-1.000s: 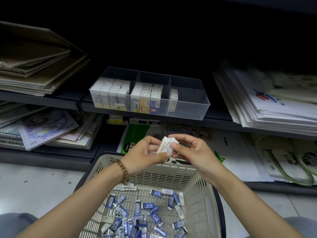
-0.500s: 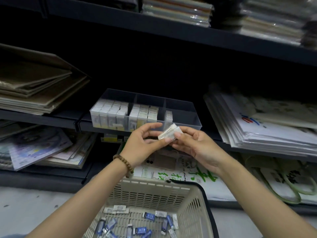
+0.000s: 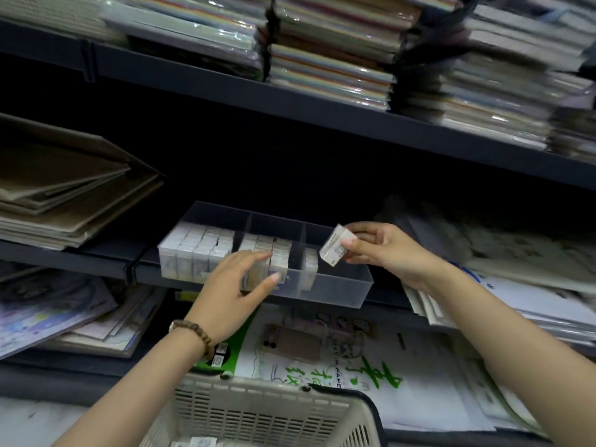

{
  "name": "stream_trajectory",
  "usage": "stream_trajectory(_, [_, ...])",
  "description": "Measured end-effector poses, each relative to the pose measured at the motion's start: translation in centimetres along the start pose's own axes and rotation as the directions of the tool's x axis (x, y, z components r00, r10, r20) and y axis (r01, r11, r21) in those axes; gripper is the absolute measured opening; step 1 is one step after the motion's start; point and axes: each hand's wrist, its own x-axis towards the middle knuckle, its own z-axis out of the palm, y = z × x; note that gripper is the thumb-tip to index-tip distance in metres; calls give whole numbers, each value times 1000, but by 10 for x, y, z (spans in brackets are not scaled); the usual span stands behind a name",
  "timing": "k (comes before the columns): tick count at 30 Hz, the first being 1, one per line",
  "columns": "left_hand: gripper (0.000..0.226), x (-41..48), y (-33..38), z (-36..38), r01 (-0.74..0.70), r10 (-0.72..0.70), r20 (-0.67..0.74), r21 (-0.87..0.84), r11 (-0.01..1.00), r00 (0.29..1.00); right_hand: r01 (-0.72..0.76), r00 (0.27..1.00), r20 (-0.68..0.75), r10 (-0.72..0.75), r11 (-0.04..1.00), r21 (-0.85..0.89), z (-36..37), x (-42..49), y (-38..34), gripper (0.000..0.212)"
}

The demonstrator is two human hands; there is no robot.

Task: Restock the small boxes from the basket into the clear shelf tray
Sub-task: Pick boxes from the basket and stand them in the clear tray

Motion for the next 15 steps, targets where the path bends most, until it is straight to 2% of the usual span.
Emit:
stream_trajectory(3, [64,-1,-1,6,-45,45,8,90,995,999,-42,996,72,46,997,-59,3,8,4,41])
stream_trajectory(8, [63,0,-1,7,-36,36,-8,76,996,999,-164,972,156,176,983,-84,7,21,7,34])
stream_trajectory(11, [62,-2,4,6,-37,38,-11,82,996,999,-116,981,147,128,989,-91,12,18,-1,33])
stream_trajectory(13, [63,-5,13,6,-25,25,-18,-8,1000,1000,-13,981,192,20,999,-38,16,8,-10,32])
stream_trajectory(15, [68,-5,26,5,79,-58,77,-315,946,995,74,950,304,-75,997,17,27,-9,-18,31])
